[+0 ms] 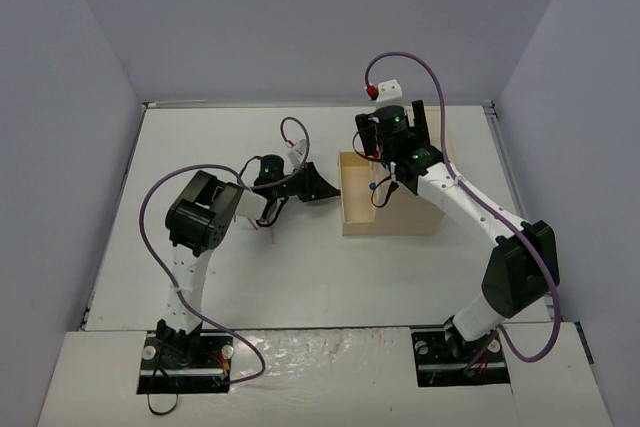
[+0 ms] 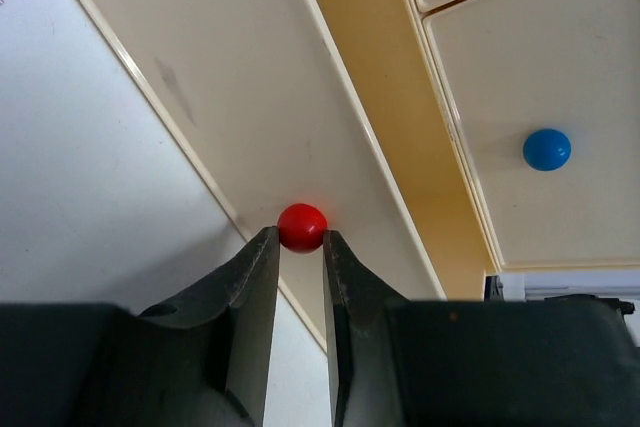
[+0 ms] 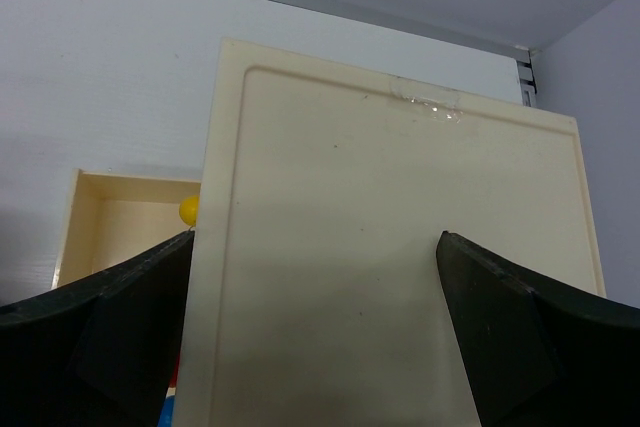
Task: Organize the makeup
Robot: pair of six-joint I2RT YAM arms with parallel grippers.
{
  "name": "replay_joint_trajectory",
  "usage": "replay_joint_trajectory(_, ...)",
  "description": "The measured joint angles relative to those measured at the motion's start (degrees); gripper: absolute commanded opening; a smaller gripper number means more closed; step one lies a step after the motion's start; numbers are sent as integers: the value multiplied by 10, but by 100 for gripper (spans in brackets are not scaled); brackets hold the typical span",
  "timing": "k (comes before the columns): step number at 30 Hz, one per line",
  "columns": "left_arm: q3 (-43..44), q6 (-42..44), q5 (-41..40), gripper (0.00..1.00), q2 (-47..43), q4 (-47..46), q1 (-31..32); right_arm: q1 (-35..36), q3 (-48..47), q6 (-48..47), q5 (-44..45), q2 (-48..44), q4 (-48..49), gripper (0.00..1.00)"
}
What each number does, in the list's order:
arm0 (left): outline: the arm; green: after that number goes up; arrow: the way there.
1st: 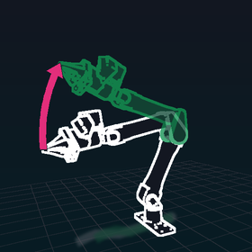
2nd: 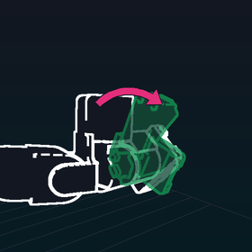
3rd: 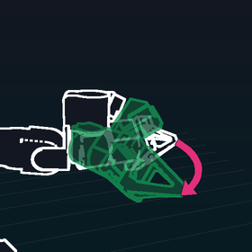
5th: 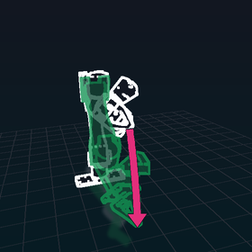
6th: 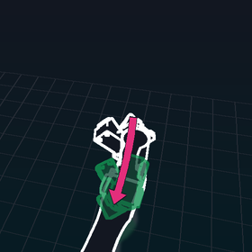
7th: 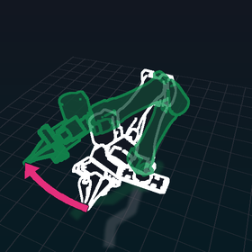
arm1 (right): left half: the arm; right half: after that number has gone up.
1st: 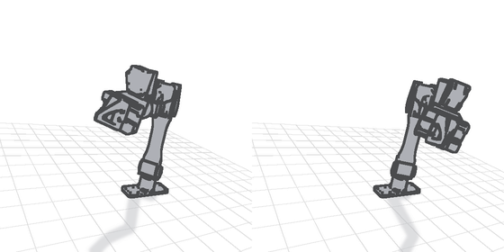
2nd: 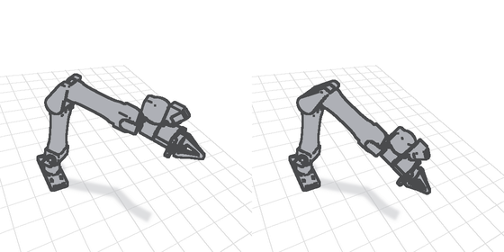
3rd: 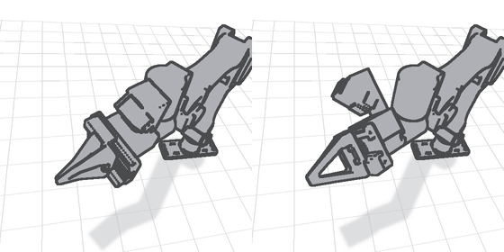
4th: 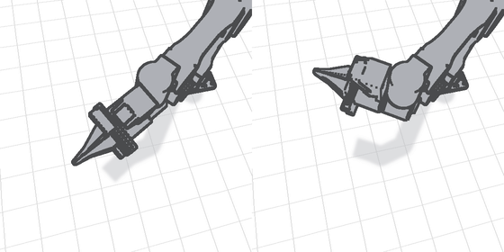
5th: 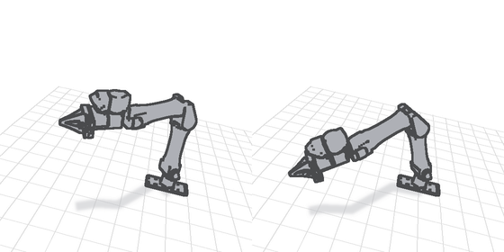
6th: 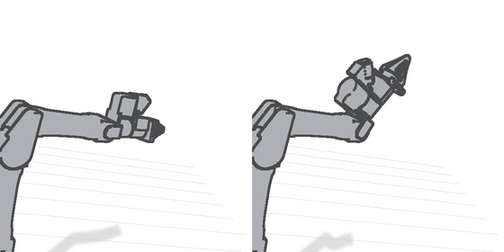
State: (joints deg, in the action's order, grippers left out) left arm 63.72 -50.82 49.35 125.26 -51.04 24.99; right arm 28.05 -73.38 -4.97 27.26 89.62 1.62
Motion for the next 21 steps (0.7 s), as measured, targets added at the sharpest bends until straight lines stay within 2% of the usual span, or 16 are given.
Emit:
replay_joint_trajectory(9,-18,30,-4,0,-27,52,-27,-3,0,-9,-16,-2,-2,99)
replay_joint_trajectory(11,-18,42,-8,3,-35,77,-34,-3,0,-10,-21,-4,-4,99)
replay_joint_trajectory(12,-18,48,-11,10,-42,94,-37,-3,0,-10,-26,-6,-6,99)
replay_joint_trajectory(14,-18,62,-21,35,-59,131,-40,-4,0,-9,-42,-13,-12,99)
replay_joint_trajectory(16,-18,78,-34,52,-90,177,-40,-6,0,-9,-59,-22,-23,100)
replay_joint_trajectory(21,-12,148,-126,76,-226,354,-38,-6,-9,-9,-114,-57,-65,100)
